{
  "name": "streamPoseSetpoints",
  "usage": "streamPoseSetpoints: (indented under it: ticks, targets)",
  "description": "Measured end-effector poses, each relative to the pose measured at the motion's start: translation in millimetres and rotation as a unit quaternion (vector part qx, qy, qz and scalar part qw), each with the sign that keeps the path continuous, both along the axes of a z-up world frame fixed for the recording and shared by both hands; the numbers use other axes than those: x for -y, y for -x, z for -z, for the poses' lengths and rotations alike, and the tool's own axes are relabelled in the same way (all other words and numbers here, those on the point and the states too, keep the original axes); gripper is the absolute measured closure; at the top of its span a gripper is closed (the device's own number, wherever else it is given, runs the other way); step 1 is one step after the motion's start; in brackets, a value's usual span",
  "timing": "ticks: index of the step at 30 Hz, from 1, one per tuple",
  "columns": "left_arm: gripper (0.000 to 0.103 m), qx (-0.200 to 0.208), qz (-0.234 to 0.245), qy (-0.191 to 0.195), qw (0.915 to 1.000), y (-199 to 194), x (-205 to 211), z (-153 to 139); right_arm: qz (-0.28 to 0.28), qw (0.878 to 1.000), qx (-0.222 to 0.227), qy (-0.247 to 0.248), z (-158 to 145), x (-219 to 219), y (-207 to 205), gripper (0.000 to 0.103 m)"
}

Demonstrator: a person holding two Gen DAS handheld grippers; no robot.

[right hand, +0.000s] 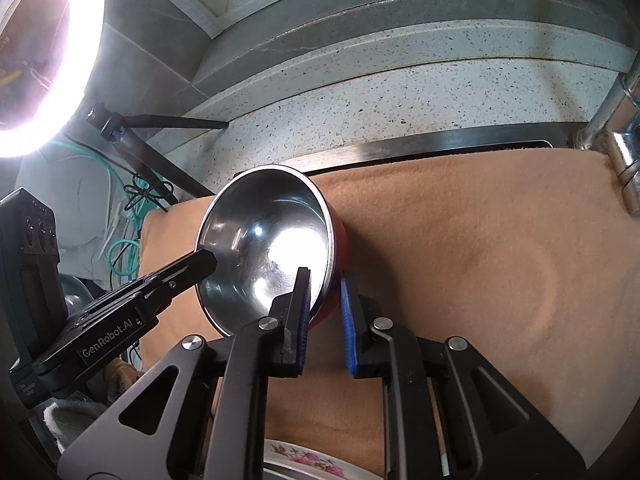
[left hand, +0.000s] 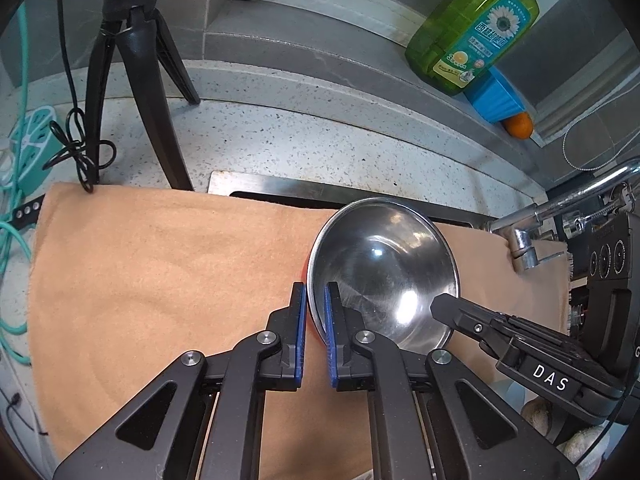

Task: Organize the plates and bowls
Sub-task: 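Lift the red bowl and carry it over the large steel bowl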

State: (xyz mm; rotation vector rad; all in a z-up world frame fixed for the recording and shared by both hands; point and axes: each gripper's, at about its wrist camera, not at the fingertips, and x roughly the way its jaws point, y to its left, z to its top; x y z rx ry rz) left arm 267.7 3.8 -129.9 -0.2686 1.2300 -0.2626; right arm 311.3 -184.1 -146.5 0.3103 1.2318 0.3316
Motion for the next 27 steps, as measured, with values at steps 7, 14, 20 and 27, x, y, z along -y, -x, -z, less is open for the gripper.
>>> streamPoseSetpoints:
  ticks: [7, 14, 20, 27]
  targets:
    - [0.096, 0.011, -0.003, 0.010, 0.9999, 17.7, -8.6, -14.0, -0.009, 1.000, 0.007, -0.011, -14.7, -2.6, 10.7, 0.089]
    - [0.096, 0.030, -0.014, 0.022, 0.9992, 44.3, -23.7, -32.2, -0.034, 0.999, 0.026, -0.021, -35.0, -12.2, 36.0, 0.089]
    - [0.096, 0.052, -0.023, 0.017, 0.9982, 77.4, -36.4, -49.5, -0.050, 0.998, 0.039, -0.030, -47.0, -22.4, 63.0, 0.089]
    - [0.096, 0.060, -0.036, 0.021, 0.9973, 113.6, -53.5, -61.9, -0.076, 0.995, 0.044, -0.039, -55.7, -36.3, 96.5, 0.089]
